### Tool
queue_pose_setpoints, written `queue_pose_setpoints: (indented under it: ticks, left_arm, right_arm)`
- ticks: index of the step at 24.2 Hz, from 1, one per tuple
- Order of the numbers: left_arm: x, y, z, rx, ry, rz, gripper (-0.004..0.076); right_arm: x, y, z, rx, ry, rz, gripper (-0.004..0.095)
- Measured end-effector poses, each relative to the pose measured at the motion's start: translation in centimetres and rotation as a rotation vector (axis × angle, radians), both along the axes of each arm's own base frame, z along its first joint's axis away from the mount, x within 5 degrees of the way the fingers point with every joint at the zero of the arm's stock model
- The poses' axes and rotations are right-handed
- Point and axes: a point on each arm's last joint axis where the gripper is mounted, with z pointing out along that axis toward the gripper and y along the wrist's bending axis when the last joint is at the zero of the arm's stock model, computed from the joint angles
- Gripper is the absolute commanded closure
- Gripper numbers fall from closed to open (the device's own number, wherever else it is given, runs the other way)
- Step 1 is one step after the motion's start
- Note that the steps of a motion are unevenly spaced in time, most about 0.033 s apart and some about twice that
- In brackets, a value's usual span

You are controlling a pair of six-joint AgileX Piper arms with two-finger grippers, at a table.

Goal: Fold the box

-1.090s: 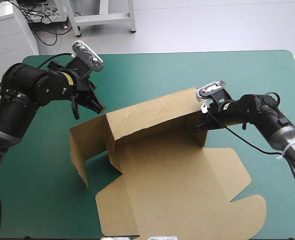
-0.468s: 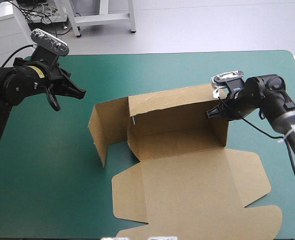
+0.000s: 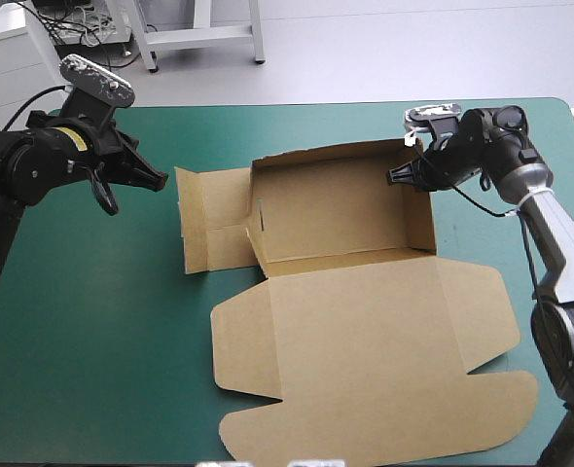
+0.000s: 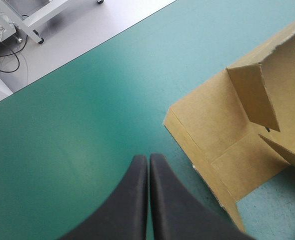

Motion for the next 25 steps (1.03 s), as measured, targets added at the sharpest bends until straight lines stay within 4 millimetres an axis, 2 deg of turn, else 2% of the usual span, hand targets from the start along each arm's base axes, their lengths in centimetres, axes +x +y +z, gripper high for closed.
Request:
queue_pose_setpoints:
  ticks: [4, 5, 6, 8, 15, 18, 21, 25]
  left_arm:
    - [0.0, 0.0, 0.0, -0.001, -0.003, 0.0, 0.073]
    - [0.0, 0.0, 0.0, -0.001, -0.002, 0.0, 0.073]
    - [0.0, 0.0, 0.0, -0.001, -0.002, 0.0, 0.073]
    - [0.0, 0.0, 0.0, -0.001, -0.002, 0.0, 0.073]
    - [0.0, 0.0, -0.3, -0.005, 0.02, 0.009, 0.073]
    - [0.2, -0.1, -1.1, 0.001, 0.042, 0.01, 0.073]
    - [0.5, -0.2, -2.4, 0.007, 0.071, 0.008, 0.073]
    - [0.7, -0.3, -3.3, 0.011, 0.095, 0.006, 0.073]
  right_arm:
    - [1.2, 0.3, -0.5, 0.0, -0.009, 0.014, 0.0585]
    - [1.3, 0.3, -0.7, -0.005, -0.001, 0.025, 0.0495]
    - [1.3, 0.3, -1.0, -0.012, 0.018, 0.04, 0.0338]
    - [1.3, 0.3, -1.3, -0.029, 0.052, 0.068, 0.019]
    - [0.0, 0.2, 3.1, -0.033, 0.033, 0.094, 0.0183]
    - [-0.6, 0.1, 4.2, -0.024, 0.012, 0.085, 0.0183]
    - [-0.6, 0.1, 4.2, -0.015, 0.017, 0.076, 0.0184]
    - [0.1, 0.3, 2.9, -0.011, 0.049, 0.068, 0.0184]
